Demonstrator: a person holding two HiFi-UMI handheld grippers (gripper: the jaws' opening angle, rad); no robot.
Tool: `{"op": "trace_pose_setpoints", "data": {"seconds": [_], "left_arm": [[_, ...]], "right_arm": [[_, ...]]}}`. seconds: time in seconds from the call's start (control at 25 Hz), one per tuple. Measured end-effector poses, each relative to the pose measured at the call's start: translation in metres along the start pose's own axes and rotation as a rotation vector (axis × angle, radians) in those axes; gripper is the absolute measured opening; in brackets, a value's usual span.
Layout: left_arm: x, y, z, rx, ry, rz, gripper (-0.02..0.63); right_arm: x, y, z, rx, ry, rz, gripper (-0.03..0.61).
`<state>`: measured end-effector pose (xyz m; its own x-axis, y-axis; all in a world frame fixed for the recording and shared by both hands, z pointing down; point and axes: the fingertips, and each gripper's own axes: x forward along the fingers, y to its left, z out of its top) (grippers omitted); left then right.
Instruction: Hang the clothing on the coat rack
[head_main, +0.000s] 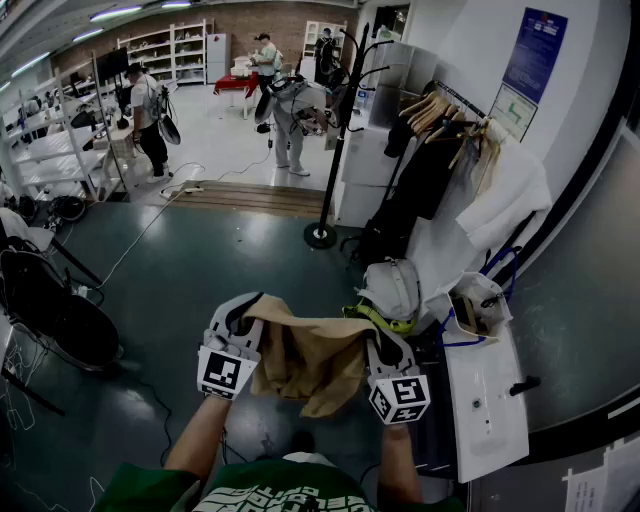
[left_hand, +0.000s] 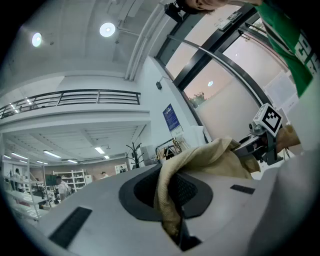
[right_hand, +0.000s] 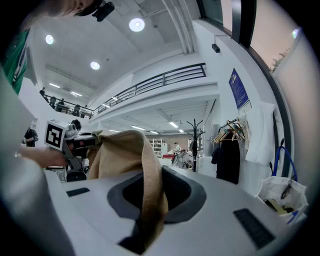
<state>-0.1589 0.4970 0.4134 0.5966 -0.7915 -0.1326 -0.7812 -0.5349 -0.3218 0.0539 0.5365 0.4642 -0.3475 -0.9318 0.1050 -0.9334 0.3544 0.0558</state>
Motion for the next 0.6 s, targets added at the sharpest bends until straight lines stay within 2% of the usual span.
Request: {"op": "trace_pose_setpoints", "data": {"seconds": [0.2, 0.6], "left_arm": [[0.009, 0.001, -0.005, -0.002, 0.01, 0.009, 0.014], [0.065, 0.011, -0.018, 0.004, 0.029, 0.049, 0.014]], "right_arm": [[0.007, -0.006, -0.003, -0.005, 0.01, 0.017, 0.051], [0.054, -0.051, 0.002, -0.003, 0.016, 0.054, 0.049]]}}
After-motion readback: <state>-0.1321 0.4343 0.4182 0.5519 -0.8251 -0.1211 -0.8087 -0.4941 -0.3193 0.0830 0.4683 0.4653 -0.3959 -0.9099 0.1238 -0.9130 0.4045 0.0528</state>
